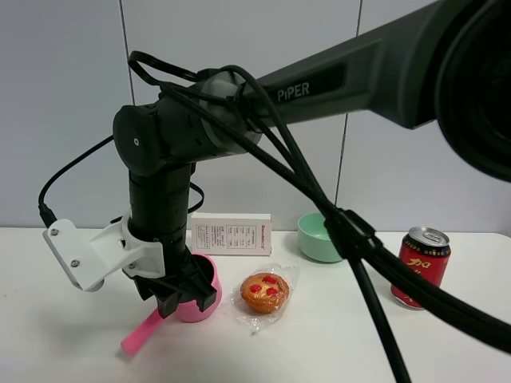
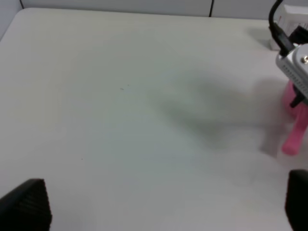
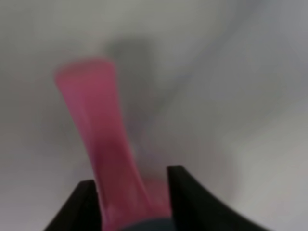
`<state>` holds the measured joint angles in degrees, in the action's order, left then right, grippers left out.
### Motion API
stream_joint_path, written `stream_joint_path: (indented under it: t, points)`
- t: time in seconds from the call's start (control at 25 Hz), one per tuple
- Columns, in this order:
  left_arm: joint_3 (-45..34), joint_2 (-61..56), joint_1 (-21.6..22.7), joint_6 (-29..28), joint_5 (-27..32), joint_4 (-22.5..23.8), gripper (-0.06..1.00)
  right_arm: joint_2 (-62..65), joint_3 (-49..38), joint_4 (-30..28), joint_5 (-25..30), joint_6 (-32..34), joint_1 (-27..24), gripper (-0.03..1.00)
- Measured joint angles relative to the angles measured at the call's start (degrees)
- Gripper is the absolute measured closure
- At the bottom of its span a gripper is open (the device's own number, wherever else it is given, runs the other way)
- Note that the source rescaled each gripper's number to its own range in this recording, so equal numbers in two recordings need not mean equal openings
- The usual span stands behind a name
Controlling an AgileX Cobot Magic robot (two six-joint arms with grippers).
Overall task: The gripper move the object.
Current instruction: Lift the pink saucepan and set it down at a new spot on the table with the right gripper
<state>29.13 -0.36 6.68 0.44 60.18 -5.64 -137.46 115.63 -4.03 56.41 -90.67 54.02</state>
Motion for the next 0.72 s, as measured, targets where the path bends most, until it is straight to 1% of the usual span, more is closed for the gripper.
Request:
stream_joint_path:
  t: [0.2, 0.32, 0.6, 0.72]
  points:
    - [0.0, 0.0, 0.0, 0.0, 0.0, 0.0, -0.06, 0.0, 0.0, 0.0, -2.03, 4.81, 0.0, 0.49]
    - [0.0, 0.0, 0.0, 0.0, 0.0, 0.0, -0.06, 0.0, 0.0, -0.17, -3.88, 8.77, 0.0, 0.41]
    - [0.0, 0.0, 0.0, 0.0, 0.0, 0.0, -0.06, 0.83, 0.0, -1.16, -5.45, 12.54, 0.19, 0.39]
    - [0.0, 0.0, 0.0, 0.0, 0.0, 0.0, -0.06, 3.22, 0.0, -1.12, -6.94, 15.97, 0.38, 0.39]
